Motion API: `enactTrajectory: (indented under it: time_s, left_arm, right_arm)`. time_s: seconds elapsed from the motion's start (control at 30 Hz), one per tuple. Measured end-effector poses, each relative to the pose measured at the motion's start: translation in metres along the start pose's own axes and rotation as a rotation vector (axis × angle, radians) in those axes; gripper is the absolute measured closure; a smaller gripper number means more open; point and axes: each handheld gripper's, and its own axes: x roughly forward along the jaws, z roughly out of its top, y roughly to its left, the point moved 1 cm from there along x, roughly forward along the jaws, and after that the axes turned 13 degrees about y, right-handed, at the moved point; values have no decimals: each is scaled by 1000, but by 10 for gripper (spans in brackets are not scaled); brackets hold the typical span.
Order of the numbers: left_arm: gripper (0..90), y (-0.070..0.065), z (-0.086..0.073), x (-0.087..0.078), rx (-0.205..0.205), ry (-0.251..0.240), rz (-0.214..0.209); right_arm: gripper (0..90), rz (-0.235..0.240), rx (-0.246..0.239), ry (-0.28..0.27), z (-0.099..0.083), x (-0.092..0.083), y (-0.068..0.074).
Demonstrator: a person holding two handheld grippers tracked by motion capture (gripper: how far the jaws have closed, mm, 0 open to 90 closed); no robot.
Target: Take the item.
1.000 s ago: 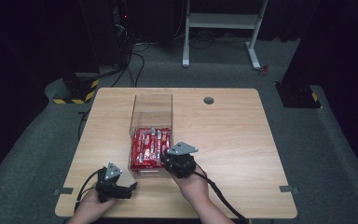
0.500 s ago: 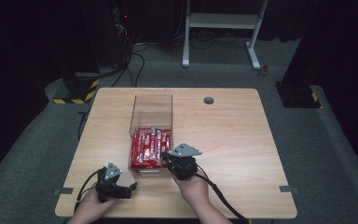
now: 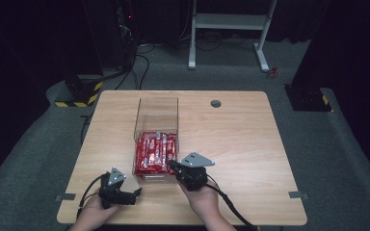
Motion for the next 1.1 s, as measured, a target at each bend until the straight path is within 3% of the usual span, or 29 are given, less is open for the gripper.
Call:
enactTrajectory:
  time_s: [0.43,0.83,1.1]
  left_arm:
    - [6,-1,0,0,6,5,6]
    - [7,-1,0,0,3,2,6]
    - [7,-1,0,0,3,2,6]
  right_arm:
    - [899,67,4,-59,-10,-9,0]
    - [899,67,13,-81,-15,-17,-11]
    - [899,71,12,-92,-16,-21,-11]
